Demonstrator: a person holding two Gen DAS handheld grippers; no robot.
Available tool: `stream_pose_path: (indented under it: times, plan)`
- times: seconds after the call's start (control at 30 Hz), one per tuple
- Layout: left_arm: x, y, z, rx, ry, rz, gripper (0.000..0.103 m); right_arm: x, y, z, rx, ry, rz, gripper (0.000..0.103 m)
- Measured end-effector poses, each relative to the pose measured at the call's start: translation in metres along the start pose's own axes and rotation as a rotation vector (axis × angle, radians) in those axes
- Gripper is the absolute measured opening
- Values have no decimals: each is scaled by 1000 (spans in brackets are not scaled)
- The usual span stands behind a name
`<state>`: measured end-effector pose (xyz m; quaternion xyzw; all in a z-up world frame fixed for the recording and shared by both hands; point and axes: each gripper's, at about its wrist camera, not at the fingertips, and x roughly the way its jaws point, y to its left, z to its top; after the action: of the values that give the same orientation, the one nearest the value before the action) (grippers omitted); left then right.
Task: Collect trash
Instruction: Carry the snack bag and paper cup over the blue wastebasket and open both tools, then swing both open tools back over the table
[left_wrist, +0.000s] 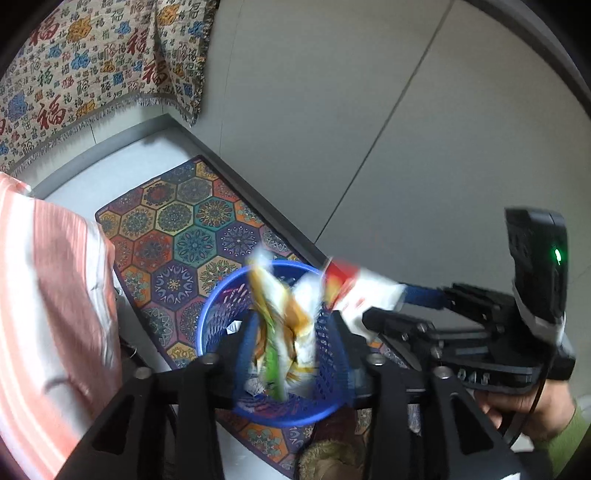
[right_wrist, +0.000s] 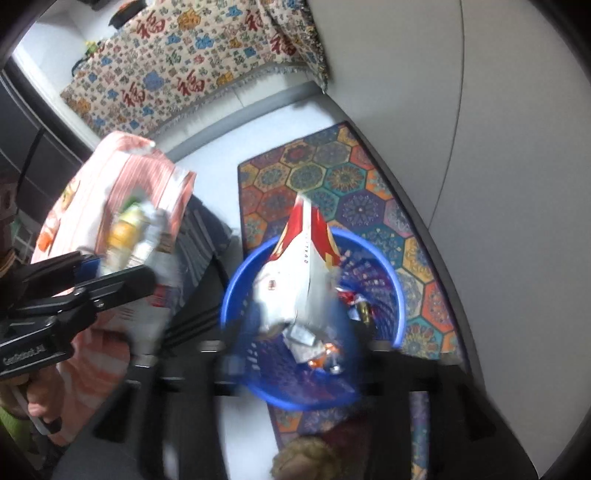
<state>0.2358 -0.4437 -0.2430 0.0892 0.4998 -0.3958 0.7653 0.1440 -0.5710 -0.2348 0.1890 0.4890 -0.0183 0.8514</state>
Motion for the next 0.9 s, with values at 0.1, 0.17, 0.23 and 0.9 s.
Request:
stream_pose_path:
  times: [0.1,0.17,0.23,0.9]
  plan:
    - [-7,3,4,-15,-31,7,49,-4,-6,-3,24,-22,-25,62]
    - [-22,4,2,-10,-60,19,49,-14,-7,-3,22,-54,-56,66]
    - [-40,5,-4,-1,-88,44,49,-28,-4,-3,4,-97,-106,83]
    - [-238,176,-196,-175,-178,522,64,-46,266,-20,-383,-211,97,103]
